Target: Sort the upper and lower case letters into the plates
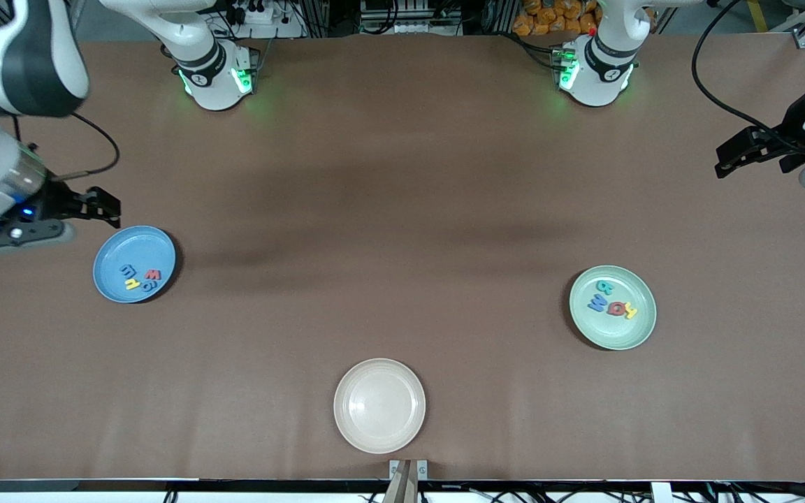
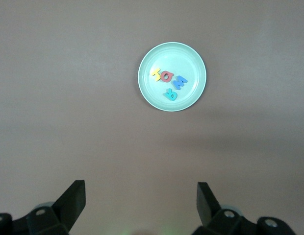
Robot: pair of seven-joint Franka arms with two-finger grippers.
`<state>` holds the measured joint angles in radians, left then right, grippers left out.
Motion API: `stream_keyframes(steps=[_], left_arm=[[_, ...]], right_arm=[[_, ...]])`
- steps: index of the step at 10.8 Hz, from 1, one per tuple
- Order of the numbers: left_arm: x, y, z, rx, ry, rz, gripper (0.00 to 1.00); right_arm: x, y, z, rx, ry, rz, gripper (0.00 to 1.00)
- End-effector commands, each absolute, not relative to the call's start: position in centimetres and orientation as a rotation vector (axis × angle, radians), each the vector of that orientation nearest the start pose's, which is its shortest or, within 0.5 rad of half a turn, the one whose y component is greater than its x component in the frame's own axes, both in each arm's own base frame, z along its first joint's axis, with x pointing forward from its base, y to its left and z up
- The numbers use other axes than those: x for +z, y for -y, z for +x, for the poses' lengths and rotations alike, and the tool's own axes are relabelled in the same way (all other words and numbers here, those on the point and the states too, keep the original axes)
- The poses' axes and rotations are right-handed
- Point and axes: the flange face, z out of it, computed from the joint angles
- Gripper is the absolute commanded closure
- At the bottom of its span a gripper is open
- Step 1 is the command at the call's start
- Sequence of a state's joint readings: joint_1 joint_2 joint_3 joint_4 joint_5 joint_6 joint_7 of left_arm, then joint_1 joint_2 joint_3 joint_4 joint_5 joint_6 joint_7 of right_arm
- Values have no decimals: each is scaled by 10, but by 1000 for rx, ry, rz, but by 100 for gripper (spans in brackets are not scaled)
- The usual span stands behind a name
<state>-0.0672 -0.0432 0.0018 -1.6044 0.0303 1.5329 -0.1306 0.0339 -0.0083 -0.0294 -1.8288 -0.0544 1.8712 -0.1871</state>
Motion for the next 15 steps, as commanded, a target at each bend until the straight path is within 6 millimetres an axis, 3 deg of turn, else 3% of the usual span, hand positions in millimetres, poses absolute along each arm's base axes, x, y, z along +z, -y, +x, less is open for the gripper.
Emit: stream_keyframes(steps=[1, 3, 7, 15], left_arm=[[635, 30, 532, 40, 81, -3101, 0], [637, 30, 531, 35, 76, -3101, 0], [639, 29, 529, 29, 67, -3104, 0], [654, 30, 531, -23, 63, -3110, 0]], right_arm=[[581, 4, 566, -98, 261, -3123, 0], [621, 8, 560, -71, 216, -3109, 0], [671, 6, 545, -67, 140, -3115, 0], [670, 8, 541, -22, 136, -3113, 0]])
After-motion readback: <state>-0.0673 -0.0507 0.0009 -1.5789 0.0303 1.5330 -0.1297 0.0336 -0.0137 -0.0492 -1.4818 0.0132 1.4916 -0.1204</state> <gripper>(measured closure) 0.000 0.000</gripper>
